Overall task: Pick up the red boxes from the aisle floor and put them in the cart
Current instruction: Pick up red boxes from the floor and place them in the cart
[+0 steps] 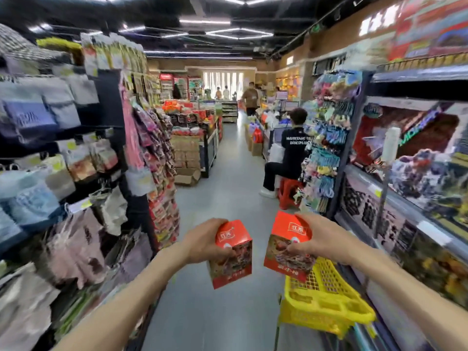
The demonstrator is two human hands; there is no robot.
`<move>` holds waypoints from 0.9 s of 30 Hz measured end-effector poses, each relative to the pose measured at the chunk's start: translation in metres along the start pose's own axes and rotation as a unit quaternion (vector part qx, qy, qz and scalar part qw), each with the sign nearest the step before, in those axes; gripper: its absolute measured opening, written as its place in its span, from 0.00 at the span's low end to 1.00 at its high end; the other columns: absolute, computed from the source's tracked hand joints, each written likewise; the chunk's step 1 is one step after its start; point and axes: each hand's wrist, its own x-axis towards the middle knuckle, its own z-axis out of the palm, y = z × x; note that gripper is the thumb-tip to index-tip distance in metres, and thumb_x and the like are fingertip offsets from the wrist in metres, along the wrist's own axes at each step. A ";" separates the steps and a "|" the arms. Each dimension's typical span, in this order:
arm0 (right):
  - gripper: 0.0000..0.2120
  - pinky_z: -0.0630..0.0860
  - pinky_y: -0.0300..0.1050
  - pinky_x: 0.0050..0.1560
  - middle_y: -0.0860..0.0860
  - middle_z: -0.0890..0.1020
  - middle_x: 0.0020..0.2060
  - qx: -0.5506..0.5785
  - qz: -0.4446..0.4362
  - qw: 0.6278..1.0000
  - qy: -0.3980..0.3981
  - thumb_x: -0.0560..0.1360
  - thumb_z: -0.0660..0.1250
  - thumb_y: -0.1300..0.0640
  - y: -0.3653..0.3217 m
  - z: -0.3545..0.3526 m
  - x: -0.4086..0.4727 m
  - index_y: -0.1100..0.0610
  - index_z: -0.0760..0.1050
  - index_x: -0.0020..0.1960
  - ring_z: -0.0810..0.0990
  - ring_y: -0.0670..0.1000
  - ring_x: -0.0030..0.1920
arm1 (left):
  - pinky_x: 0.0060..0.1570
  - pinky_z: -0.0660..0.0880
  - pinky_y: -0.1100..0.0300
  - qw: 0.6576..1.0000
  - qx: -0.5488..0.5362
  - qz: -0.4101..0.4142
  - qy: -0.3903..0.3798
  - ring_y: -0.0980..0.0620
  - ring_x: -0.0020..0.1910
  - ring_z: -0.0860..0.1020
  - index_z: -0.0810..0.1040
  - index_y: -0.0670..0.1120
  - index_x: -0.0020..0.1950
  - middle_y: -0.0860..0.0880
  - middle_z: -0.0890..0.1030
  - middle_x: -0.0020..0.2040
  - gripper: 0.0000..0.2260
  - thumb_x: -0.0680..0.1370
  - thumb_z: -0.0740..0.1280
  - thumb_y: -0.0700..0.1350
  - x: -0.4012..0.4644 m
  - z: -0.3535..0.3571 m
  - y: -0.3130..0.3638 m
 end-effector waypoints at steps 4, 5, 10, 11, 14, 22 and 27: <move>0.39 0.78 0.48 0.52 0.40 0.76 0.52 -0.006 0.002 1.000 0.000 0.60 0.72 0.27 0.016 0.012 0.108 0.42 0.67 0.66 0.76 0.42 0.50 | 0.59 0.72 0.56 1.000 -0.005 0.021 -0.007 0.52 0.60 0.74 0.64 0.50 0.74 0.51 0.74 0.66 0.39 0.68 0.73 0.63 0.104 -0.018 -0.059; 0.39 0.78 0.47 0.52 0.40 0.76 0.52 0.001 0.012 1.000 0.001 0.60 0.72 0.27 0.023 0.013 0.138 0.42 0.67 0.65 0.77 0.41 0.50 | 0.59 0.73 0.56 0.999 -0.007 0.029 -0.014 0.52 0.59 0.75 0.64 0.50 0.74 0.51 0.74 0.66 0.39 0.68 0.73 0.63 0.136 -0.023 -0.074; 0.34 0.78 0.45 0.51 0.41 0.77 0.53 0.012 0.060 0.998 0.011 0.63 0.74 0.32 0.049 -0.003 0.235 0.43 0.68 0.64 0.77 0.43 0.50 | 0.59 0.73 0.57 0.995 -0.010 0.085 -0.048 0.55 0.59 0.75 0.65 0.54 0.73 0.54 0.75 0.65 0.37 0.68 0.74 0.63 0.264 -0.034 -0.115; 0.32 0.78 0.46 0.51 0.41 0.77 0.52 0.016 0.073 0.997 0.014 0.63 0.74 0.33 0.058 -0.008 0.253 0.44 0.69 0.62 0.78 0.44 0.49 | 0.58 0.72 0.58 0.994 -0.012 0.094 -0.058 0.55 0.59 0.75 0.65 0.54 0.73 0.55 0.74 0.64 0.37 0.68 0.74 0.63 0.293 -0.034 -0.119; 0.31 0.79 0.47 0.49 0.41 0.78 0.49 0.021 0.119 0.992 0.032 0.63 0.75 0.34 0.097 -0.014 0.301 0.43 0.70 0.61 0.79 0.42 0.47 | 0.56 0.73 0.59 0.988 -0.019 0.130 -0.085 0.56 0.58 0.75 0.66 0.54 0.72 0.57 0.74 0.61 0.37 0.67 0.74 0.64 0.377 -0.022 -0.125; 0.36 0.77 0.46 0.51 0.41 0.74 0.54 0.006 0.219 0.972 0.085 0.63 0.74 0.31 0.219 -0.020 0.395 0.43 0.66 0.66 0.76 0.42 0.50 | 0.56 0.69 0.62 0.962 -0.027 0.241 -0.122 0.53 0.61 0.74 0.64 0.52 0.74 0.52 0.75 0.66 0.40 0.68 0.74 0.64 0.585 0.048 -0.116; 0.39 0.77 0.46 0.51 0.42 0.75 0.55 0.008 0.294 0.951 0.096 0.61 0.71 0.26 0.288 -0.021 0.430 0.41 0.66 0.66 0.76 0.45 0.52 | 0.58 0.70 0.59 0.937 0.003 0.300 -0.177 0.53 0.62 0.74 0.62 0.54 0.75 0.53 0.73 0.67 0.42 0.67 0.73 0.66 0.693 0.090 -0.087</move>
